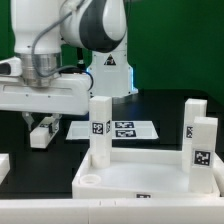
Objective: Assemble desk
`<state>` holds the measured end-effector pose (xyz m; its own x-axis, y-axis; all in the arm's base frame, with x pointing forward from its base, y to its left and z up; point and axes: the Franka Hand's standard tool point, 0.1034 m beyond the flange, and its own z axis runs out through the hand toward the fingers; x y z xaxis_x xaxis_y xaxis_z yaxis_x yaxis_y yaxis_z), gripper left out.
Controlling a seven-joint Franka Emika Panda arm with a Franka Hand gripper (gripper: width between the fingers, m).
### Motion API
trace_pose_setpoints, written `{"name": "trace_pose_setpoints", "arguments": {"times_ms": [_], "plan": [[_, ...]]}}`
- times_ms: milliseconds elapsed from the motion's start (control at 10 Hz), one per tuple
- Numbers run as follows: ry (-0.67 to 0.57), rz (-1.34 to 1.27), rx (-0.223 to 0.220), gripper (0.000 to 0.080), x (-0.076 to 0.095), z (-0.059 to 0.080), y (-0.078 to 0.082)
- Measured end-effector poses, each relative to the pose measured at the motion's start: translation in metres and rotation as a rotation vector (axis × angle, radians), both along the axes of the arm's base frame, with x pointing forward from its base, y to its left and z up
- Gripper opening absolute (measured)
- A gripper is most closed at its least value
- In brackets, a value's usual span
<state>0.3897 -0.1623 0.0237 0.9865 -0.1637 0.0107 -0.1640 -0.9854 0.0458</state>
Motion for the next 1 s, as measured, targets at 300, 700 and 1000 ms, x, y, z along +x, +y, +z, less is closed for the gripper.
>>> {"name": "trace_pose_setpoints", "arguments": {"times_ms": [300,700,1000], "plan": [[-0.030,0.010,-0.041,0.0391,0.003,0.001,-0.006],[0.076,-0.032,0.118,0.0643,0.030,0.022,0.000],[0.365,-0.030,0.220,0.0648,0.049,0.028,0.003]]}}
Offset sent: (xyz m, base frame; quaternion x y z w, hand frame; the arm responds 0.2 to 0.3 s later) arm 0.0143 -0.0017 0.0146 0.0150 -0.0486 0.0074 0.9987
